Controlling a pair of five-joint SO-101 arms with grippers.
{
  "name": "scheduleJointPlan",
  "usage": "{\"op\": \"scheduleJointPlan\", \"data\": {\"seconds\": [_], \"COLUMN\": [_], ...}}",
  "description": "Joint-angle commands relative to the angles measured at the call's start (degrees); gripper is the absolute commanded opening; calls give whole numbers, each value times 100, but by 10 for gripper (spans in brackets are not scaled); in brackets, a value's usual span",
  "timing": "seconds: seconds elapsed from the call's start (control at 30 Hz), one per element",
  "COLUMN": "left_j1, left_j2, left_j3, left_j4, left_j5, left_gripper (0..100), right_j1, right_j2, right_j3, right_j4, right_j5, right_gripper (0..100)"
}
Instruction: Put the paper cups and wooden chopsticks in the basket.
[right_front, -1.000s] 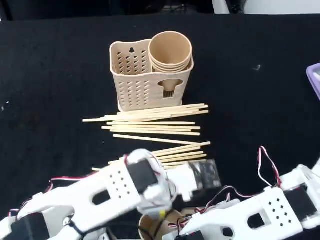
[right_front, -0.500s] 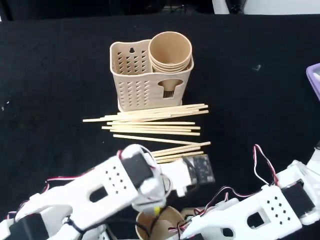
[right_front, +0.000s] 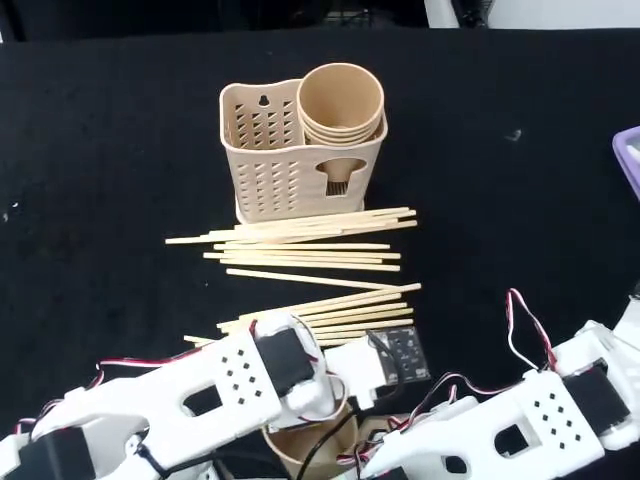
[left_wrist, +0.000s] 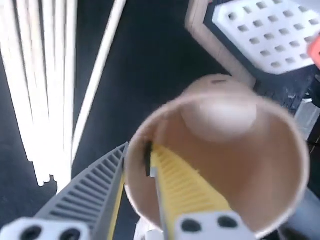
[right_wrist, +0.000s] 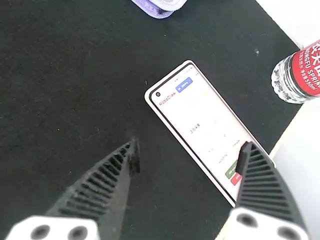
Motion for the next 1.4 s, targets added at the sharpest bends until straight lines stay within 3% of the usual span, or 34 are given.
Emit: {"op": "scheduleJointPlan", "data": {"seconds": [0.0,0.17,0.37,0.6,0.67,0.8,0.87,0.97,1.07,1.17,1.37], "left_j1": [-268,-813,-2492,-3890,-4048,-4356,-4391,-4259,-4163,-4022,-3837], "left_j2": [-123,-141,-141,-79,-79,-79,-35,334,941,1556,2382], "left_j3": [-180,-725,-2985,-5974,-6571,-6923,-6774,-6413,-6387,-6607,-8198], "left_j4": [158,668,1433,1697,1433,369,-185,-958,-1327,-1301,-53], "left_j5": [0,-290,-308,9,422,1407,1749,1890,1890,1890,1916], "left_gripper": [54,31,30,30,30,30,30,30,30,30,30], "right_j1": [-70,-70,-273,-1670,-2171,-3367,-3903,-4554,-4791,-4791,-4791], "right_j2": [163,163,163,163,136,127,127,127,127,127,127], "right_j3": [-66,-66,40,453,725,1191,1481,1912,2088,2158,2281], "right_j4": [18,18,158,703,677,457,141,-413,-607,-642,-826], "right_j5": [18,18,-26,-193,-325,-484,-624,-923,-958,-976,-985], "right_gripper": [315,315,315,312,258,2,44,14,11,11,11]}}
